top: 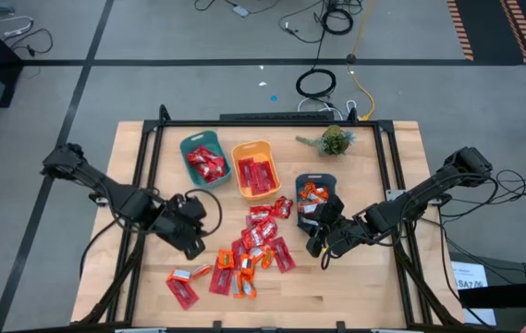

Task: Sort candy
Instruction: Put the orange wrapper chocolate into the dark blue bin

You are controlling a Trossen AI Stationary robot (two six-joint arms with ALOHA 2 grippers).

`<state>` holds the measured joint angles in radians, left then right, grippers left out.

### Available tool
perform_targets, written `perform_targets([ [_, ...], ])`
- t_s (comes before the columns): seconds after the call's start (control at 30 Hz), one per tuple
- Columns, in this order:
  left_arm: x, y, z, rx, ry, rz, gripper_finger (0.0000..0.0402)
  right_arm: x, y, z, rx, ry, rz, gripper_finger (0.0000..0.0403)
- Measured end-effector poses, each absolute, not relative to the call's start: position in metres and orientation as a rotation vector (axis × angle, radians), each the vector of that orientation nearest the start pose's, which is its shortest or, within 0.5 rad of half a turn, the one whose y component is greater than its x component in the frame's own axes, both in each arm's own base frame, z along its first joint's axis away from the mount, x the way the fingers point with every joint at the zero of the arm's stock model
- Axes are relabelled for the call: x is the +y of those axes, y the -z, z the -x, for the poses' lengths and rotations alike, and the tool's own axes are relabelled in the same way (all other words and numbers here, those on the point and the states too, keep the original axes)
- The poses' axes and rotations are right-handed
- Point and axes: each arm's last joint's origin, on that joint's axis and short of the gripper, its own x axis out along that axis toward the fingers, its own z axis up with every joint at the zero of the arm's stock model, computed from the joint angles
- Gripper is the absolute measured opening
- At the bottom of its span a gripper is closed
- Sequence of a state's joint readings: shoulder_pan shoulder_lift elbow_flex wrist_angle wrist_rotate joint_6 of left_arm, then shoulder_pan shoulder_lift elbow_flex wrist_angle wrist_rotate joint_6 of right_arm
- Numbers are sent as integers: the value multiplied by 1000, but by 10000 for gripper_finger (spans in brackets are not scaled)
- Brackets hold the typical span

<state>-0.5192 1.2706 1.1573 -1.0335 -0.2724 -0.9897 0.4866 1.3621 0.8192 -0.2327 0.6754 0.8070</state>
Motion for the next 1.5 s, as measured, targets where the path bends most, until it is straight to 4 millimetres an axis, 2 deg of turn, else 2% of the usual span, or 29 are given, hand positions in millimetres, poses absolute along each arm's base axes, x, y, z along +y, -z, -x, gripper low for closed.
perform_targets([
  [0.3,-138,-280,-207,1185,-215,394,129,111,-225,-249,512,412,-357,148],
  [0.57,-162,-253,-214,1261,-240,322,129,111,-225,-249,507,409,-359,148],
  [0.7,-173,-239,-220,1276,-278,347,129,111,-225,-249,506,408,-361,148],
  [0.97,-185,-213,-229,1336,-311,313,129,112,-225,-249,510,400,-365,148],
  [1.17,-196,-198,-238,1336,-311,374,129,112,-225,-250,516,384,-377,148],
  [1.5,-206,-180,-236,1372,-326,318,129,112,-225,-250,516,385,-381,148],
])
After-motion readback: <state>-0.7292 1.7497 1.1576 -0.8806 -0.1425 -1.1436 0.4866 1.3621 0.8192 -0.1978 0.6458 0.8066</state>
